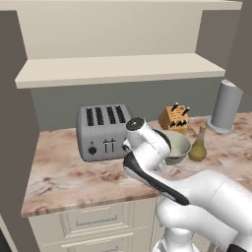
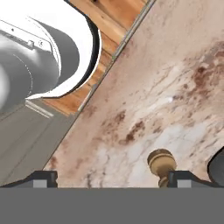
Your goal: Retrieve the bottle and the shaker from the cabinet and place them next to the mixing bowl on the counter. Then add garlic from the fridge to the mixing bowl.
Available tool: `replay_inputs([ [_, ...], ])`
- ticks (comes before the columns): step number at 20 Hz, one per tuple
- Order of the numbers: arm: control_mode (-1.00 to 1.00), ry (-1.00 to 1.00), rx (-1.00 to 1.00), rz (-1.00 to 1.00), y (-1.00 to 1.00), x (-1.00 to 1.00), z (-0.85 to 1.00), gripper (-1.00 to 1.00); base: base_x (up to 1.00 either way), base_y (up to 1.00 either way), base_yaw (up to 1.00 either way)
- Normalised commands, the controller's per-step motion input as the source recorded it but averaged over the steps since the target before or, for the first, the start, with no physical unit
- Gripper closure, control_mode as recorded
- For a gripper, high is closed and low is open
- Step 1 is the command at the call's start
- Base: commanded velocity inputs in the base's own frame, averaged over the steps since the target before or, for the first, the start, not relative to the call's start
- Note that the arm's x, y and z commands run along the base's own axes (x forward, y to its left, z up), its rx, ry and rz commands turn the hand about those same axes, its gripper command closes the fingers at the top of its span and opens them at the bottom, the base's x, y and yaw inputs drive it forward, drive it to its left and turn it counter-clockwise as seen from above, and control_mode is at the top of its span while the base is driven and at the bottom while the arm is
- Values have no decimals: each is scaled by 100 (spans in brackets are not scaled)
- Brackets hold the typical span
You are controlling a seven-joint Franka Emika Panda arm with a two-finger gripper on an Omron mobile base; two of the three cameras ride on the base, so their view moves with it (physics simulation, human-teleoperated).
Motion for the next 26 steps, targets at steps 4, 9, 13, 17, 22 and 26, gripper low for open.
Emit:
replay_inputs([
  [4,-100,26,46,-5,-1,-69,84,-100,0,0,0],
  [9,-100,14,1,12,-12,2,38,-100,0,0,0],
  [13,-100,5,-7,33,-11,10,40,-100,0,0,0],
  [17,-100,0,-9,69,-9,0,17,-100,0,0,0],
  [22,-100,-15,0,97,-1,0,-9,-100,0,0,0],
  [26,-100,-17,0,97,0,2,-37,-100,0,0,0],
])
